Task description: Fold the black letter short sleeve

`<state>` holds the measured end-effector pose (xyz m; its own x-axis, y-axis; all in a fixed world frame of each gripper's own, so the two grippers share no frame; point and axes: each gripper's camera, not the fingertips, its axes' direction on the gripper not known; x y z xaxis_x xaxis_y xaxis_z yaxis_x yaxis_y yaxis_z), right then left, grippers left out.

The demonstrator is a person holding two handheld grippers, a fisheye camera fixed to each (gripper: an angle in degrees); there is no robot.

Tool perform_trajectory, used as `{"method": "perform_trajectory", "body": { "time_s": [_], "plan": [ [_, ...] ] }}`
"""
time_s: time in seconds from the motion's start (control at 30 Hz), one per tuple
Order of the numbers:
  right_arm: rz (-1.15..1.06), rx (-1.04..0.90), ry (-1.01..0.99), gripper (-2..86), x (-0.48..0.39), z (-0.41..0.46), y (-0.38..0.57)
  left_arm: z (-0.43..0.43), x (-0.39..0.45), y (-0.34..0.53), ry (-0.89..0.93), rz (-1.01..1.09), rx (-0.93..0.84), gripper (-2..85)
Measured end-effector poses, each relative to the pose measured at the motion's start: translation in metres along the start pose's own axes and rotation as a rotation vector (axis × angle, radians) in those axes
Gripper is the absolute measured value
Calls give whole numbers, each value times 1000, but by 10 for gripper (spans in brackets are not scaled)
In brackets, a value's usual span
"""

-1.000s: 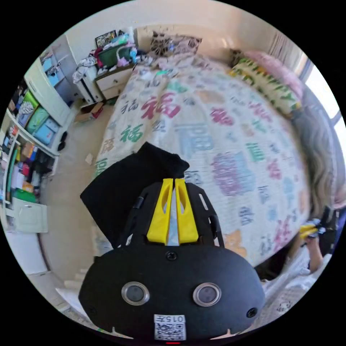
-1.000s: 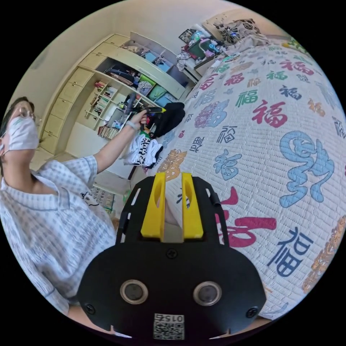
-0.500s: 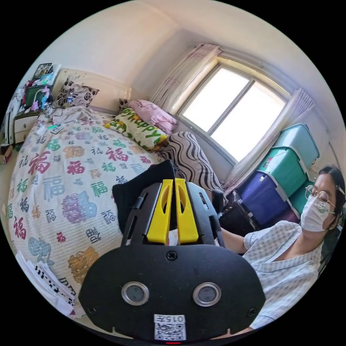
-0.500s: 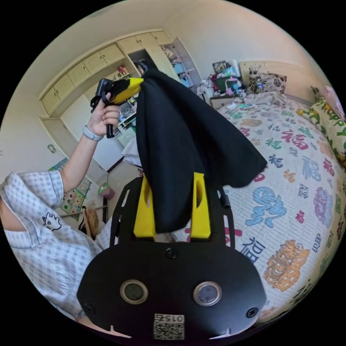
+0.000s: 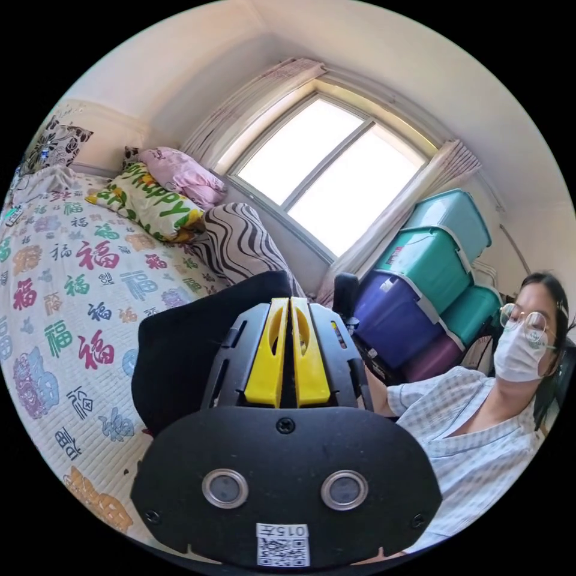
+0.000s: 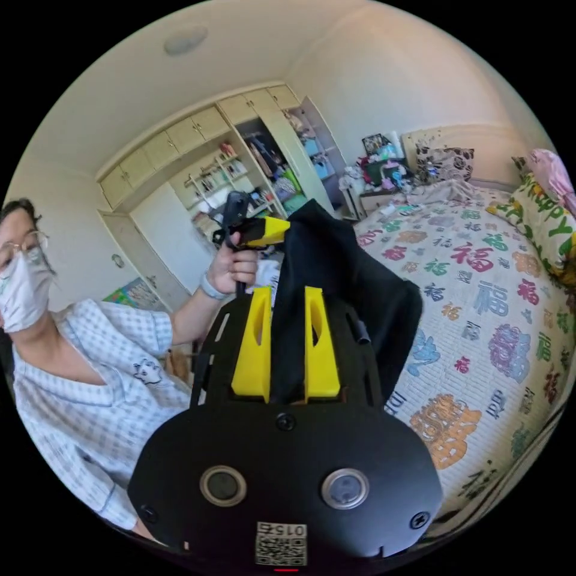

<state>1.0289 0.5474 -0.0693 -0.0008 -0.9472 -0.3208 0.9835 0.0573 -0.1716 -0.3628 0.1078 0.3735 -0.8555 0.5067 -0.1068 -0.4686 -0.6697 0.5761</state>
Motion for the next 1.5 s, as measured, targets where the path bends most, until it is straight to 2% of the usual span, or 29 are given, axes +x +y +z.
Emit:
{"method": "perform_trajectory", "body": {
  "time_s": [0.07,0.2,0.27,0.33,0.4,0.5,0.63,0.7,0.8,0.9,1.0,1.1,1.17,1.33,1.5],
  "plan": [
    [46,-75,237,85,10,-1,-9,6,-22,15,-29,-33,-6,-8],
    [153,-85,279,87,46,-28,4,-7,-68,42,73,-128,55,-9],
    [312,17,418,83,79,-61,28,-27,-90,60,102,-178,109,-9],
    [425,75,477,85,109,-84,45,-43,-97,69,128,-168,122,-9],
    [578,34,442,115,151,-96,57,-57,-101,76,160,-135,123,-9],
    [755,-30,224,163,215,-100,61,-71,-103,86,215,-89,105,-9],
    [1031,128,31,157,281,-116,70,-81,-101,94,212,-17,52,-9],
    [1124,181,35,146,297,-128,80,-87,-102,98,188,-7,46,-9],
    [1124,110,117,151,305,-149,78,-99,-109,106,141,-16,50,-9],
    [1194,86,182,178,314,-174,84,-109,-118,112,174,-8,52,-9],
    [1202,18,129,180,328,-179,78,-112,-129,116,229,-2,50,-9],
    [1191,40,-32,135,340,-172,64,-113,-141,117,268,-3,33,-9],
    [1193,28,-67,57,344,-167,55,-121,-156,114,246,-31,62,-9],
    [1021,50,-18,20,330,-179,-1,-175,-229,96,64,-252,339,-9],
    [815,244,2,16,300,-219,-86,-229,-290,52,-40,-305,542,-10]
  ]
}}
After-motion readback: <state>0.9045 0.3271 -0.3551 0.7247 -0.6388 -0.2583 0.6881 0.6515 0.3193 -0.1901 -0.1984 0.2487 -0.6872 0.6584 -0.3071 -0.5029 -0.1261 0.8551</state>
